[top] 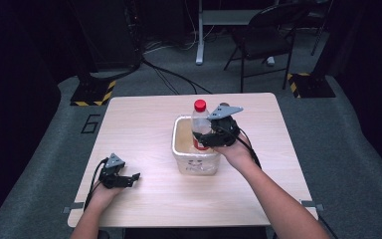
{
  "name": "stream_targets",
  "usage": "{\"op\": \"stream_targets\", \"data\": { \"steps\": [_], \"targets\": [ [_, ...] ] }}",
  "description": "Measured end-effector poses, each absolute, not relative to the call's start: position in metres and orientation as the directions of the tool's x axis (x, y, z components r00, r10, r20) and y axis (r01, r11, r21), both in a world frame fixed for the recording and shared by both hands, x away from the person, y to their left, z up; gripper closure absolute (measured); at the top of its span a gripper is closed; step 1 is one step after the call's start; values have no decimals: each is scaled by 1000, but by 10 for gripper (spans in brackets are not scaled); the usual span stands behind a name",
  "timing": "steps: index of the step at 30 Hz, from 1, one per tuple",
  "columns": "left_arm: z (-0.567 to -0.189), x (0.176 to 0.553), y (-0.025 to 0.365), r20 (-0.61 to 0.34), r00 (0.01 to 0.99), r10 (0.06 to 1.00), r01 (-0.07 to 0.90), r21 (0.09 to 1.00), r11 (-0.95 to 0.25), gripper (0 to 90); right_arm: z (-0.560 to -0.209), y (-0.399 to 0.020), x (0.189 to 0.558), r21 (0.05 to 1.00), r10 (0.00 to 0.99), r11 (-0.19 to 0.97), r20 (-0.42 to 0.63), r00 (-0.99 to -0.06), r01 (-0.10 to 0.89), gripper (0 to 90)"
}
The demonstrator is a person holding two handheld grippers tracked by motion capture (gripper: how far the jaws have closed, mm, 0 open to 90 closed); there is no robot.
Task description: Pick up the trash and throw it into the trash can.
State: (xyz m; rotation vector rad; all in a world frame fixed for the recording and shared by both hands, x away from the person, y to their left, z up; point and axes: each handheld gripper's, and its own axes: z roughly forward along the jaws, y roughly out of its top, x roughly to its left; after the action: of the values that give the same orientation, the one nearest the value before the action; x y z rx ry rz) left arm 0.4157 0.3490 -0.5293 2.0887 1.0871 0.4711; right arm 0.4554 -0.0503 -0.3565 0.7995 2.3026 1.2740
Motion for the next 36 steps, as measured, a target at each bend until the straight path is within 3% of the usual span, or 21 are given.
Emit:
{"op": "stream_targets", "data": {
  "steps": [19,36],
  "targets": [
    [-529,416,349,-9,577,817,552,741,-382,146,-389,-50,459,823,668,447,-46,-743,351,278],
    [-529,416,349,-9,577,817,552,741,-382,146,-397,-49,463,784,668,475,-25,-744,400,237]
  ]
}}
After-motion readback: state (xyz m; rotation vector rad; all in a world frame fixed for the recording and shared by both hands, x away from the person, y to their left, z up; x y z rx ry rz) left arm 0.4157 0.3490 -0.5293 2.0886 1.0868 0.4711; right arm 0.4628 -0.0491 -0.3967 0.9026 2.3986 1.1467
